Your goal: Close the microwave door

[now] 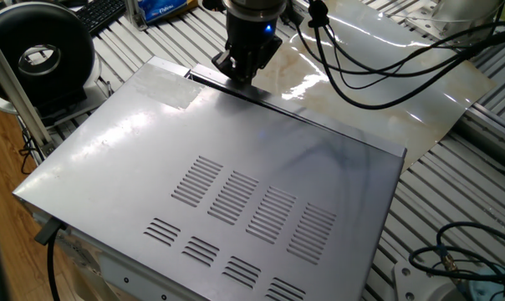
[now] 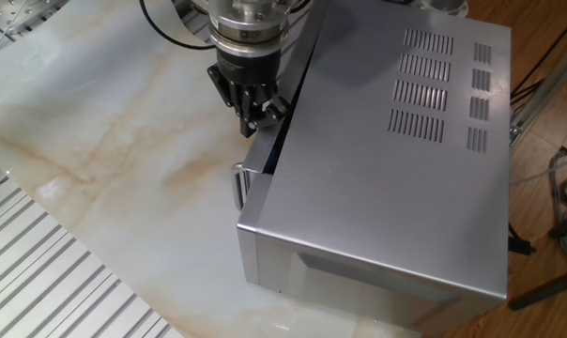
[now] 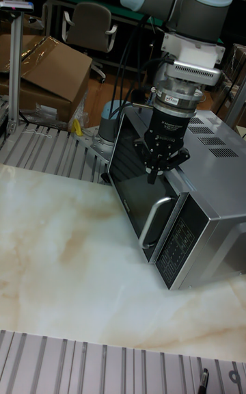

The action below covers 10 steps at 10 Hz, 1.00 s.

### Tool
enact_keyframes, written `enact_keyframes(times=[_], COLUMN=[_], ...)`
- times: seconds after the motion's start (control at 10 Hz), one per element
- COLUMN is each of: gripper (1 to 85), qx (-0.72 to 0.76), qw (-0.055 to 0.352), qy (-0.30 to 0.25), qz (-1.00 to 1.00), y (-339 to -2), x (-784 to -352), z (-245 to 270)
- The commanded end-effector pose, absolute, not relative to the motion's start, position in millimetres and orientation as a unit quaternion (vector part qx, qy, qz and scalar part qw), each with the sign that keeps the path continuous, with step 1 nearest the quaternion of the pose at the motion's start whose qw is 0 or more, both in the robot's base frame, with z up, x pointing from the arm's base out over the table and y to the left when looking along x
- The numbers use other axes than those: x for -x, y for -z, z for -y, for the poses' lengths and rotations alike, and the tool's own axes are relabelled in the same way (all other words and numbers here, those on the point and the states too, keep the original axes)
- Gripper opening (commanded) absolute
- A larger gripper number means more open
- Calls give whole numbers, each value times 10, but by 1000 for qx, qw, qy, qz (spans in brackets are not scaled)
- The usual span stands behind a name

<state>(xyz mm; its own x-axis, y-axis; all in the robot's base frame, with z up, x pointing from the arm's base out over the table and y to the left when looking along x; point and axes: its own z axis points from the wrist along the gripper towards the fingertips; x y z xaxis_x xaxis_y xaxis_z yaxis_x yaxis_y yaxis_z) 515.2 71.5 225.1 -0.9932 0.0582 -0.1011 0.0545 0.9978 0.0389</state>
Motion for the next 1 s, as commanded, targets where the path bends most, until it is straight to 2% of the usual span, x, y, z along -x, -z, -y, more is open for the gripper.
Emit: enact_keyframes(times=[0.0,0.5,0.9], gripper=[10,10,10], qx=[-26,-7,76], qw=[54,48,52], qy=[-31,-36,-52], qz=[-998,-998,-994], y=[-2249,-2248,-2258], x=[-5158,-5127,-5123], z=[-750,-782,-888])
